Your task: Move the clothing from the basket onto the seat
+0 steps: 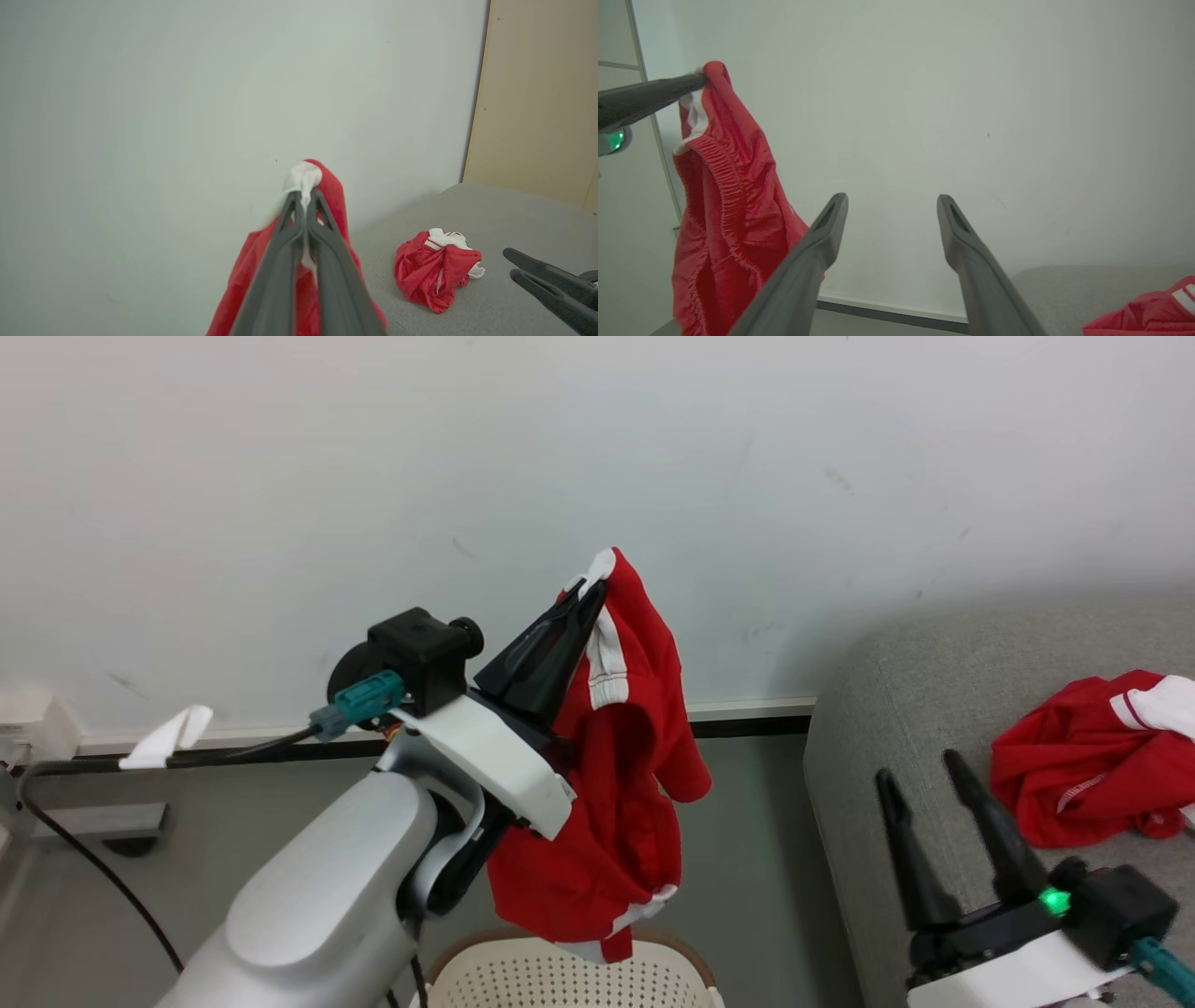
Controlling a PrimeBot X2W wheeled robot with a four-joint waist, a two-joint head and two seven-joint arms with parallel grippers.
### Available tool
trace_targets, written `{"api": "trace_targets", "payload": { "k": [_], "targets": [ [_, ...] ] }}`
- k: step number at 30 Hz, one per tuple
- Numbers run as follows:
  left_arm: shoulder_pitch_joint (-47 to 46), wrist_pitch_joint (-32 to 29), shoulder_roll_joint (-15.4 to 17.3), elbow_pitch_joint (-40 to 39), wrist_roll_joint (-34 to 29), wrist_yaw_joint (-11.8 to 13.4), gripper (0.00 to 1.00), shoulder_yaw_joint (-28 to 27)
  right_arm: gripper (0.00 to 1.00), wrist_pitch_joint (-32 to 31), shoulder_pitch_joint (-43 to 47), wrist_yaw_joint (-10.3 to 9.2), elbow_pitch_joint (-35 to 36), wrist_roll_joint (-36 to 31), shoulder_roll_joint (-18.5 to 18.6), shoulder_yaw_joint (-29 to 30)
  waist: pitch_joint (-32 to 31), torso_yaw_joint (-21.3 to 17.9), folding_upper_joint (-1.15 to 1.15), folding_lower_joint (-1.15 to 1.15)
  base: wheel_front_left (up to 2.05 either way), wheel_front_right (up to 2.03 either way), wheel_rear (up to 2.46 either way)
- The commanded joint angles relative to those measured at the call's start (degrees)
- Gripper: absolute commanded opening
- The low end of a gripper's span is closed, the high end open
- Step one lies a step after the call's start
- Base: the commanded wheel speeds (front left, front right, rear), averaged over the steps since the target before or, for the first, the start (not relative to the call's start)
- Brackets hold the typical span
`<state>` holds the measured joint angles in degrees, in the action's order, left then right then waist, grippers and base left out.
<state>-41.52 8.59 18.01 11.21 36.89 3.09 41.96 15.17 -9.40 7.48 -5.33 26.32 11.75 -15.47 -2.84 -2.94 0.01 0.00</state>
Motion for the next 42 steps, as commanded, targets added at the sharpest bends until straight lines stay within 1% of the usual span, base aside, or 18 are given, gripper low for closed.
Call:
{"api": "trace_targets", "payload": {
  "k": [1, 6, 13, 16, 19, 23, 26, 32, 37, 38, 39, 40, 41, 42],
  "targets": [
    [0.8, -0.2, 0.4, -0.5, 0.4, 0.3, 0.0, 0.1, 1.0, -0.1, -0.6, 0.03, -0.6, 0.6, -0.1, -1.9, 0.1, 0.1, -0.01, 0.0, 0.0, 0.0, 0.0],
    [0.2, -0.7, 0.2, -1.4, 0.6, 0.3, 0.0, 0.3, 1.0, -0.1, -3.0, 0.03, -4.2, 3.0, -0.5, -9.7, 0.3, 0.7, -0.01, 0.0, 0.0, 0.0, 0.0],
    [-0.3, -0.9, -1.0, -2.2, 0.7, 0.1, 0.0, 1.2, 1.0, -0.1, -7.4, 0.03, -12.0, 7.2, -1.6, -21.2, 0.0, 2.4, -0.01, 0.0, 0.0, 0.0, 0.0],
    [0.0, -1.1, -1.9, -3.1, 0.8, -0.3, 0.0, 2.3, 1.0, 0.0, -9.6, 0.03, -16.1, 8.1, -1.8, -24.3, -0.2, 3.4, -0.01, 0.0, 0.0, 0.0, 0.0],
    [0.3, -1.4, -2.5, -4.0, 0.7, -0.5, 0.0, 3.2, 1.0, -0.1, -11.5, 0.03, -19.8, 8.5, -2.6, -24.8, -0.4, 4.4, -0.01, 0.0, 0.0, 0.0, 0.0],
    [0.8, -1.9, -3.4, -5.1, 0.7, -0.8, 0.0, 4.5, 1.0, -0.1, -12.9, 0.03, -24.1, 8.3, -3.9, -23.4, -0.7, 6.1, -0.01, 0.0, 0.0, 0.0, 0.0],
    [1.2, -2.3, -3.8, -6.0, 1.3, -1.0, 0.0, 5.1, 1.0, -0.1, -13.6, 0.03, -27.6, 8.9, -4.9, -23.3, -0.8, 7.3, -0.01, 0.0, 0.0, 0.0, 0.0],
    [1.5, -3.3, -4.5, -8.0, 2.0, -1.3, 0.0, 6.3, 1.0, -0.1, -15.7, 0.03, -34.2, 12.3, -5.9, -26.7, -0.9, 9.6, -0.01, 0.0, 0.0, 0.0, 0.0],
    [1.5, -3.8, -5.2, -9.2, 2.1, -1.5, 0.0, 7.2, 1.0, -0.1, -18.3, 0.03, -38.6, 18.2, -7.0, -31.0, -0.7, 11.2, -0.01, 0.0, 0.0, 0.0, 0.0],
    [1.5, -3.9, -5.3, -9.3, 2.1, -1.6, 0.0, 7.3, 0.93, -0.1, -19.0, 0.03, -39.2, 19.2, -7.1, -31.8, -0.6, 11.4, -0.01, 0.0, 0.0, 0.0, 0.0],
    [1.5, -4.0, -5.4, -9.5, 2.2, -1.7, 0.0, 7.4, 0.49, -0.1, -19.5, 0.03, -40.0, 20.0, -7.2, -32.7, -0.6, 11.6, -0.01, 0.0, 0.0, 0.0, 0.0],
    [1.5, -3.9, -5.3, -9.5, 2.3, -1.7, 0.0, 7.4, 0.36, -0.1, -19.9, 0.03, -40.4, 21.1, -7.2, -33.5, -0.6, 11.7, -0.01, 0.0, 0.0, 0.0, 0.0],
    [1.5, -3.8, -5.2, -9.6, 2.3, -1.6, 0.0, 7.4, 0.05, -0.1, -20.3, 0.03, -40.6, 22.0, -7.3, -33.9, -0.5, 11.9, -0.01, 0.0, 0.0, 0.0, 0.0],
    [1.6, -3.8, -5.1, -9.5, 2.4, -1.5, 0.0, 7.3, 0.0, -0.1, -20.7, 0.03, -40.8, 22.7, -7.3, -34.5, -0.5, 12.0, -0.01, 0.0, 0.0, 0.0, 0.0]
  ]
}}
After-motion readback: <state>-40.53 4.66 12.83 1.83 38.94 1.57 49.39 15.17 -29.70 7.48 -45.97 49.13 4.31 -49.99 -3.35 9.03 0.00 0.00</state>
